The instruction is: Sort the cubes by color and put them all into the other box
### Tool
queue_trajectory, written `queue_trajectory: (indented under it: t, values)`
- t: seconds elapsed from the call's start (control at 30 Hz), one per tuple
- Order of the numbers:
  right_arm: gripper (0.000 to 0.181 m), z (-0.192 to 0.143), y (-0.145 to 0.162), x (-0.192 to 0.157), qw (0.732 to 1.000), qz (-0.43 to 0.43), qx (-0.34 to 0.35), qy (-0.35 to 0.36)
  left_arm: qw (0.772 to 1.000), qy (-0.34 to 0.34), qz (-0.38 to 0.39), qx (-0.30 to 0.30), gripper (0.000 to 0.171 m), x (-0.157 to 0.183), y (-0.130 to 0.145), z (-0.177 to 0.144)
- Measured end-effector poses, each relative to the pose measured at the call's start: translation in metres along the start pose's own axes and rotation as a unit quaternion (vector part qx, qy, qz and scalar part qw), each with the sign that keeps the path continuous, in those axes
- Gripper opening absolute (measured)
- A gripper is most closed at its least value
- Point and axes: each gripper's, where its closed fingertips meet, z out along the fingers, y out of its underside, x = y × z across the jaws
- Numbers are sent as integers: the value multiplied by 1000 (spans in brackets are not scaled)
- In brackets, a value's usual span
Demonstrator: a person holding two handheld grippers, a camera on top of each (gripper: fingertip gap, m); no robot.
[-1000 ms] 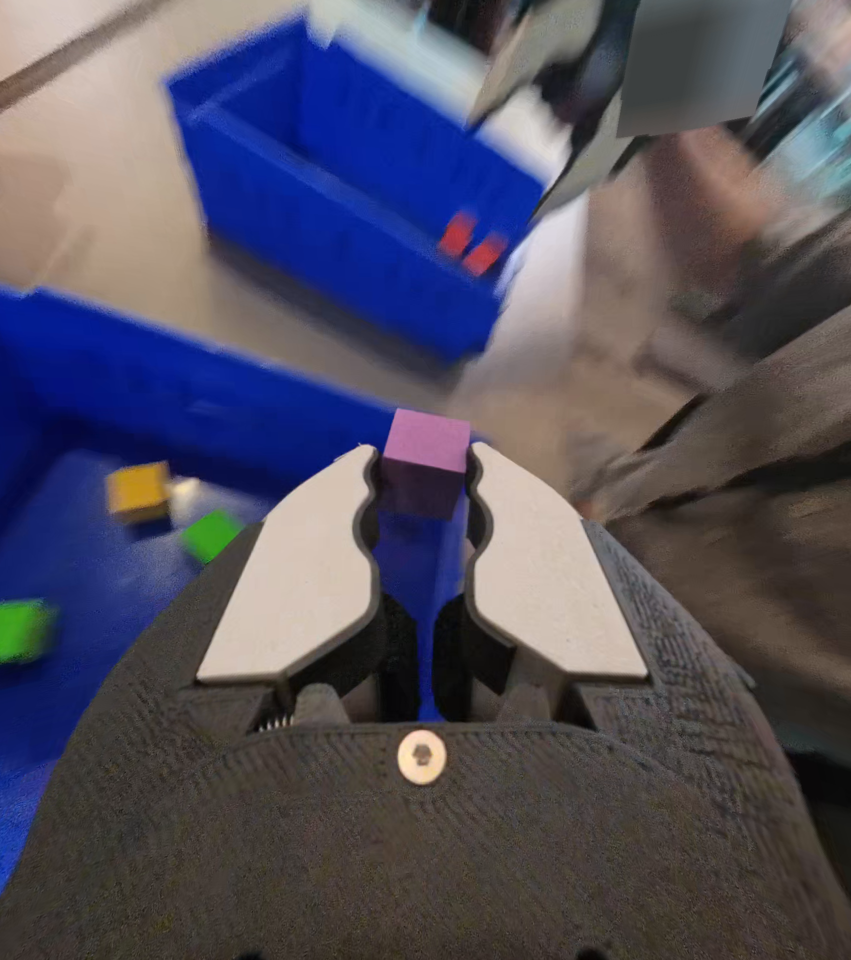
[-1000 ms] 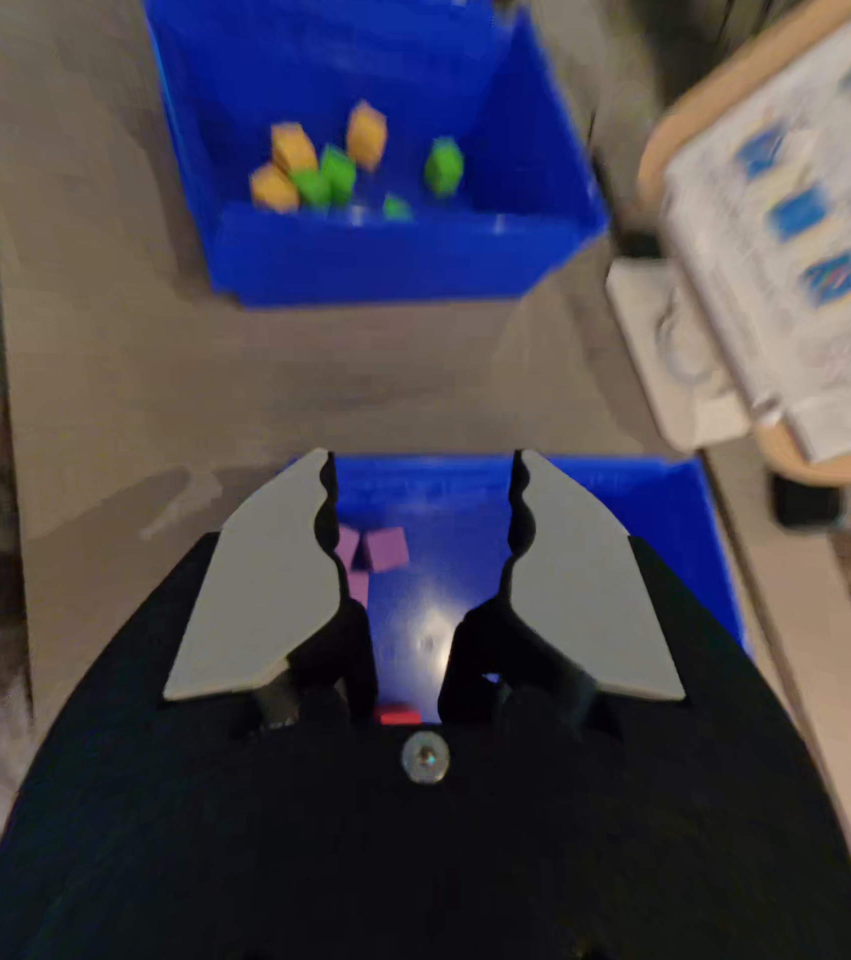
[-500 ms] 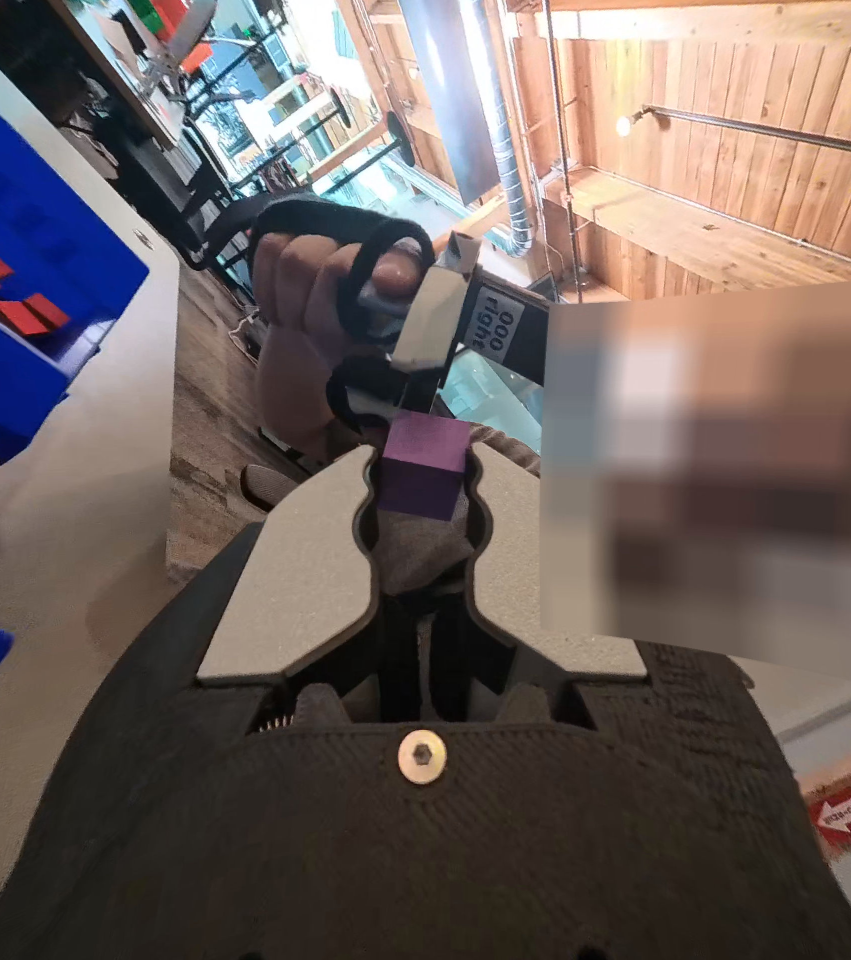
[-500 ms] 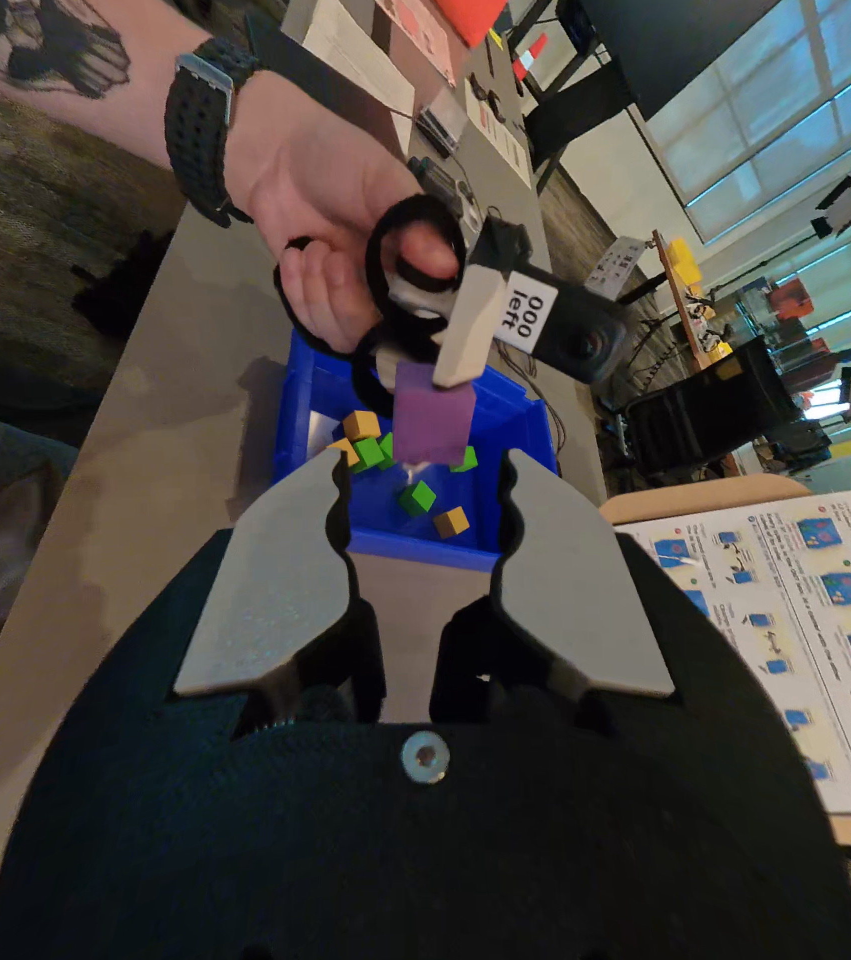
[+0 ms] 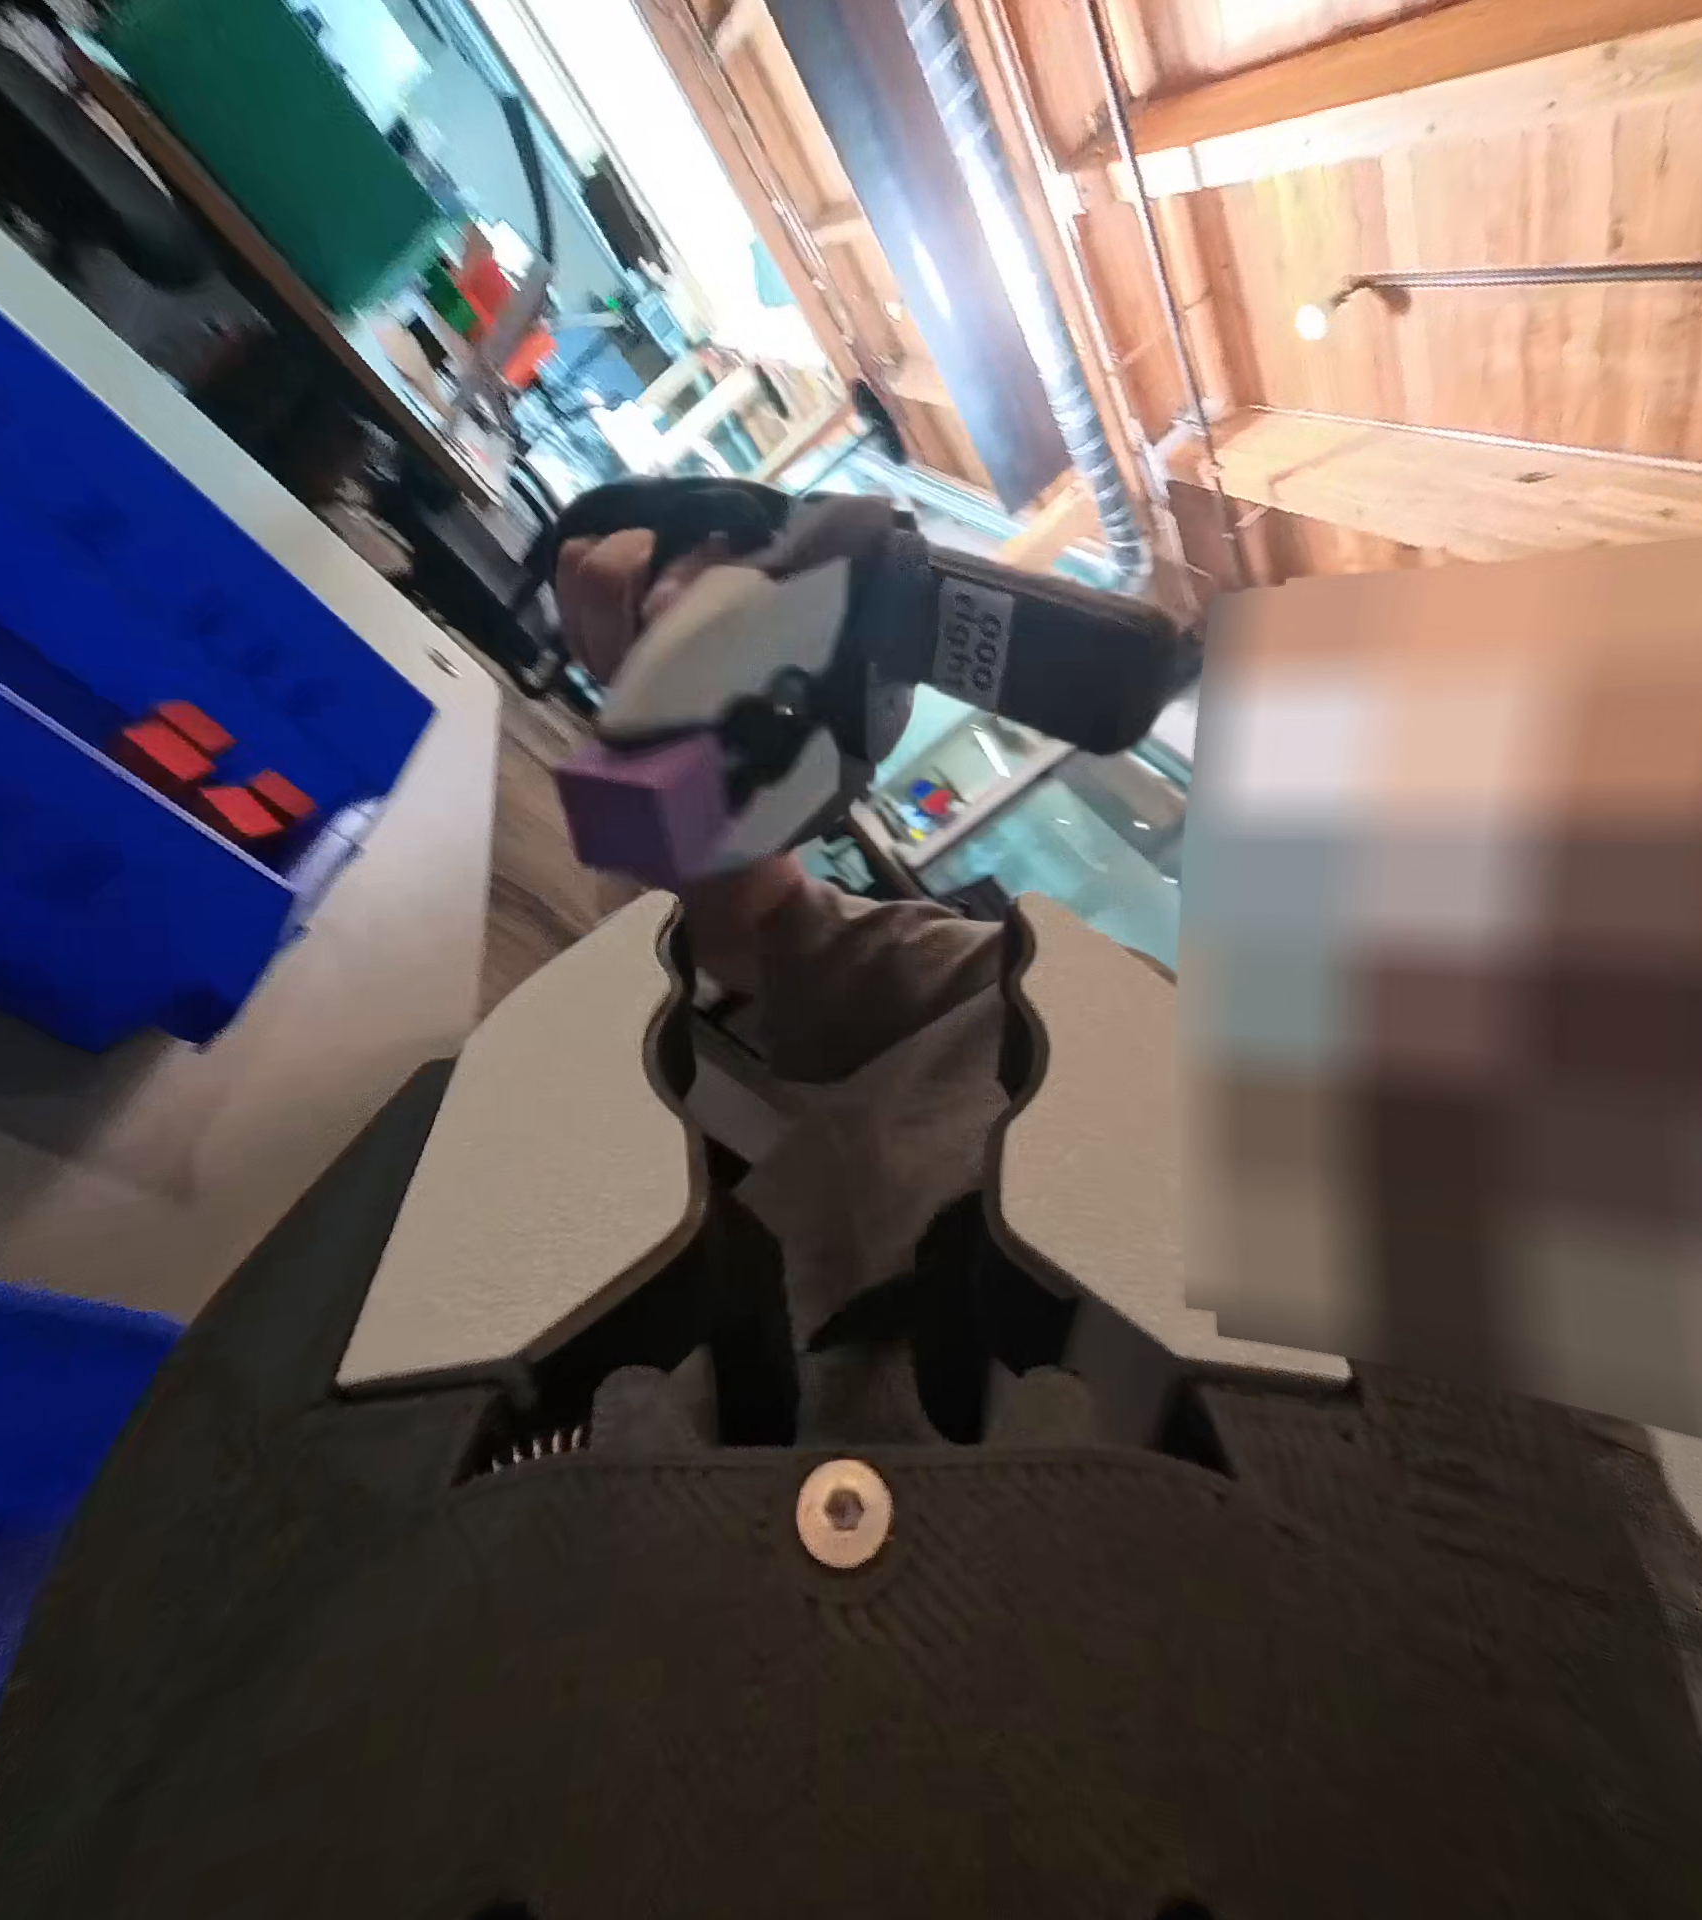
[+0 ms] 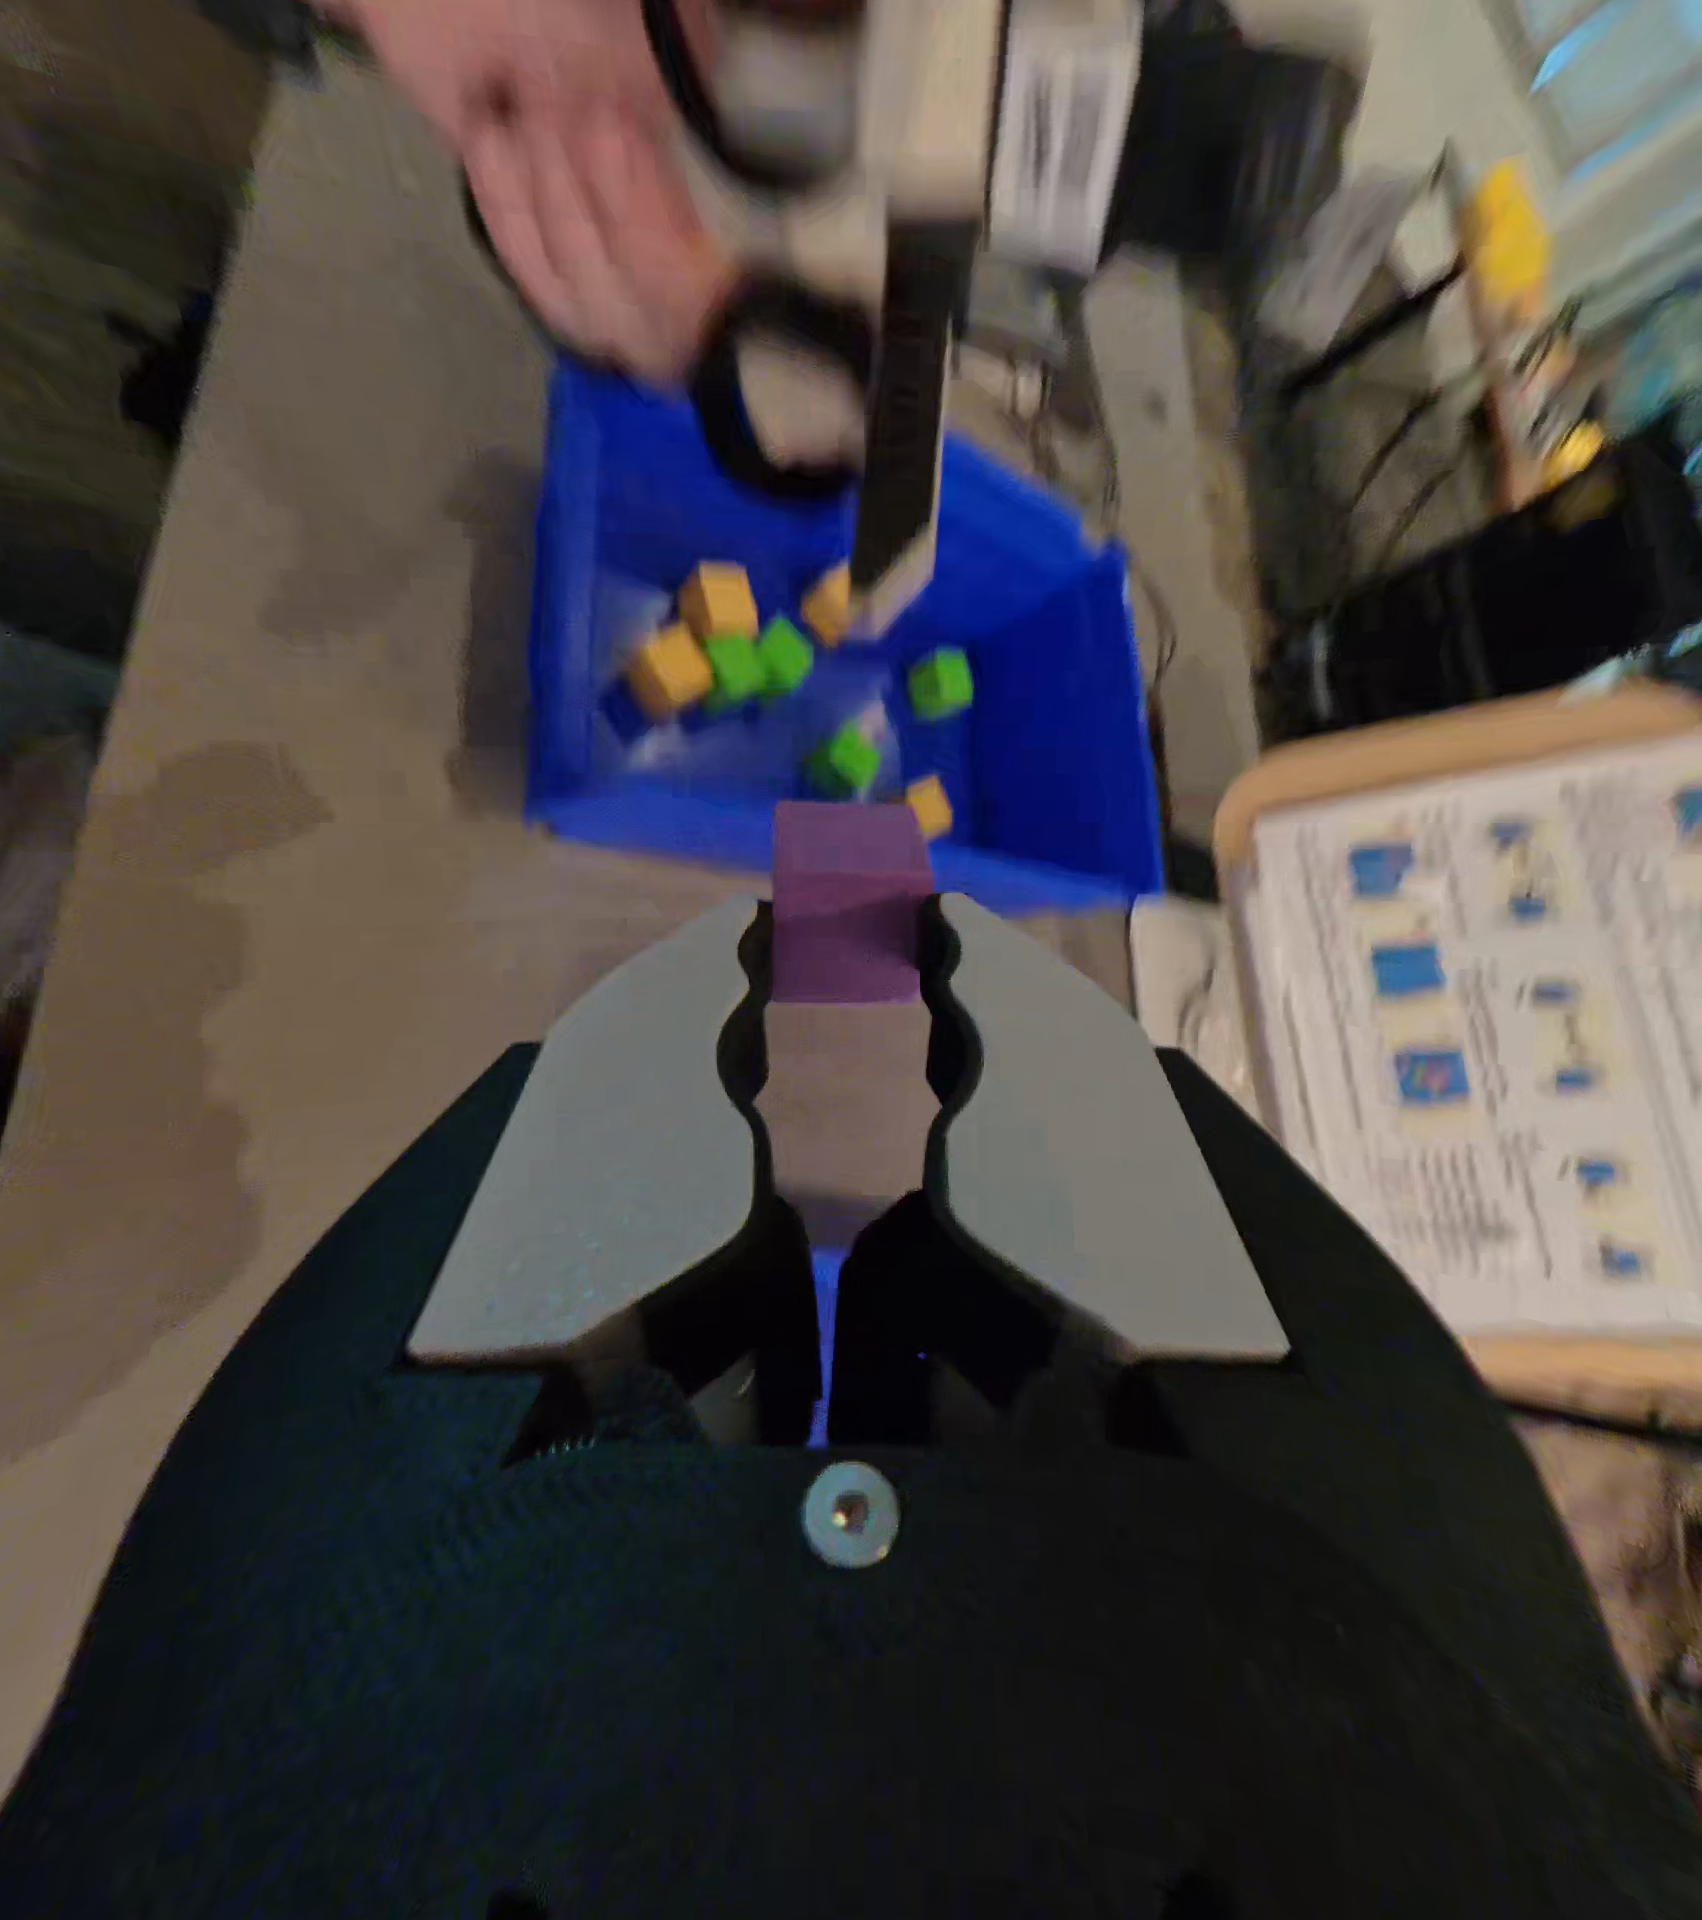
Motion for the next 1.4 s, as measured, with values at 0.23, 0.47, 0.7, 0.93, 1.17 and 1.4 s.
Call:
queue_trajectory:
  t: [0.23,0.47,0.7,0.93,1.17,1.4]
  values:
    - [27,-16,175,-26,936,131,-293,-145,984,-139,104,31,39,-2,-3,-26]
    - [27,10,239,-56,893,139,-368,-217,966,-219,136,26,35,-4,-3,-38]
    - [28,20,242,-69,881,151,-373,-250,965,-229,122,32,34,-9,-4,-53]
    - [41,21,241,-74,868,184,-377,-266,962,-248,107,26,34,-22,-3,-61]
    - [49,7,240,-57,874,201,-374,-237,927,-360,103,13,36,-55,-7,-86]
    - [49,-23,225,-9,910,184,-354,-114,776,-620,43,-112,47,-157,-10,-151]
